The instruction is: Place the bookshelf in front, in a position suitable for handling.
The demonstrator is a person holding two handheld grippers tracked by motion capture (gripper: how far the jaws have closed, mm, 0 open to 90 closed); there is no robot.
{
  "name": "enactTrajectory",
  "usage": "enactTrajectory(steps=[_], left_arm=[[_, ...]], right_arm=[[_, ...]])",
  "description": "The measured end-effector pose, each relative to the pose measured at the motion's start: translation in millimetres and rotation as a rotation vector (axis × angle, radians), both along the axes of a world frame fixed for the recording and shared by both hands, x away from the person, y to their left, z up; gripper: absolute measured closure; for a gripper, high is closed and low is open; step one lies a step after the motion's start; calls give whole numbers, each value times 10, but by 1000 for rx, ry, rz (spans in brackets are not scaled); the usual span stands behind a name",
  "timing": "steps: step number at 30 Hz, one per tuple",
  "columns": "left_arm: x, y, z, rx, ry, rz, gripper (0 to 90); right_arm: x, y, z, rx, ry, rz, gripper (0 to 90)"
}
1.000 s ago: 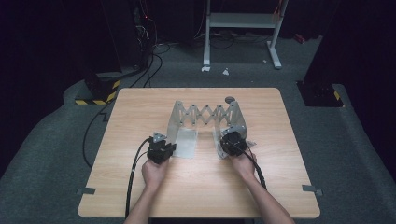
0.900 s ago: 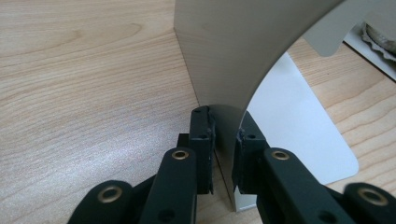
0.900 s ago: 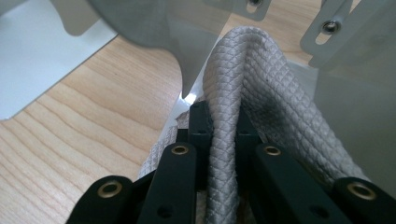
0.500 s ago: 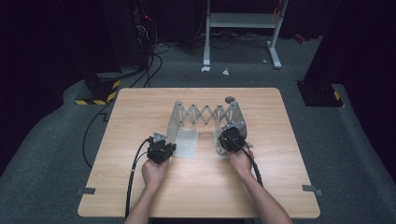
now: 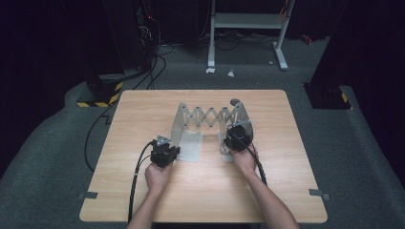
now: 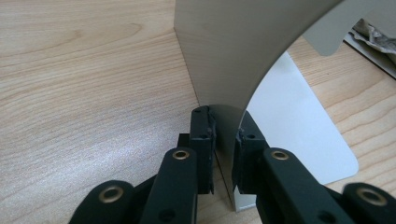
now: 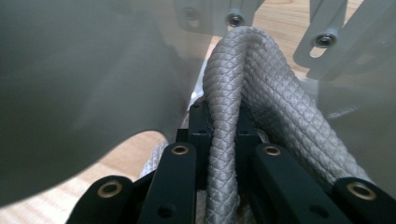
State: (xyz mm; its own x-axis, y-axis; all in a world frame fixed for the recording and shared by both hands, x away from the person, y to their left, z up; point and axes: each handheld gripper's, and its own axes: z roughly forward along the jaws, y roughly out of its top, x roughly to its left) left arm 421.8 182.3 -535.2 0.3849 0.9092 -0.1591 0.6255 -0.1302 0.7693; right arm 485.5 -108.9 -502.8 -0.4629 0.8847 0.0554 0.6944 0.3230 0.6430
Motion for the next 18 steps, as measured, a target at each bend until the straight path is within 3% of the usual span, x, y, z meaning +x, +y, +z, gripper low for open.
enactTrajectory(steps=[9, 18], left_arm=[[1, 1, 0, 1, -1, -1, 805], [0, 1, 0, 1, -1, -2, 806]], right_arm=[[23, -38, 12, 45, -1, -20, 833], [31, -36, 240, 64, -55, -21, 833]])
